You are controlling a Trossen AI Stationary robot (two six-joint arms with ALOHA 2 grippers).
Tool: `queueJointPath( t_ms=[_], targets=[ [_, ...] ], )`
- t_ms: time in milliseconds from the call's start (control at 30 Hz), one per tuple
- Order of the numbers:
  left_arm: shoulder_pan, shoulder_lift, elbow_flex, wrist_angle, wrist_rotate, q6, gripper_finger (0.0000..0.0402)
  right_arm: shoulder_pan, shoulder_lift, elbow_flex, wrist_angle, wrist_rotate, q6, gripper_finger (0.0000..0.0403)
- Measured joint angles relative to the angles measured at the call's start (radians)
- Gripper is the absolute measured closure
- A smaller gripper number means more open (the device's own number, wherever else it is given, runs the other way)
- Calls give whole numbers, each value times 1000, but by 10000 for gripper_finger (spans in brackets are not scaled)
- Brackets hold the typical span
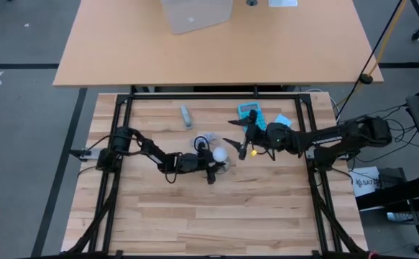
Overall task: Screw lightbulb
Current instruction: Remove the white lightbulb from the desk lamp
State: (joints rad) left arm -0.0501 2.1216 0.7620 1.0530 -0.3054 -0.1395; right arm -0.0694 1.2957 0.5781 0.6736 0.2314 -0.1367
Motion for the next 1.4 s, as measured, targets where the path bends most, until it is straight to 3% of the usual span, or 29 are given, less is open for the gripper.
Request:
queueJointPath(
  t_ms=[300, 533, 700, 833, 967, 1233, 1400],
  targets=[
    [4, 0, 0, -8, -42, 7, 221, 131, 7, 0, -60, 129, 73, 90],
    [6, 0, 0, -9, -39, 9, 221, 242, 8, 0, -258, 359, 224, 89],
    [7, 0, 0, -9, -35, 11, 221, 292, 8, -11, -361, 400, 368, 86],
    [7, 0, 0, -9, -33, 11, 221, 328, 19, -57, -256, 404, 421, 86],
    [7, 0, 0, -9, -32, 13, 220, 349, 86, -74, -138, 482, 439, 85],
    [7, -1, 1, -9, -29, 13, 220, 353, 254, -74, 136, 501, 365, 85],
    [8, -1, 1, -8, -29, 14, 220, 343, 306, -43, 186, 500, 312, 85]
  ],
)
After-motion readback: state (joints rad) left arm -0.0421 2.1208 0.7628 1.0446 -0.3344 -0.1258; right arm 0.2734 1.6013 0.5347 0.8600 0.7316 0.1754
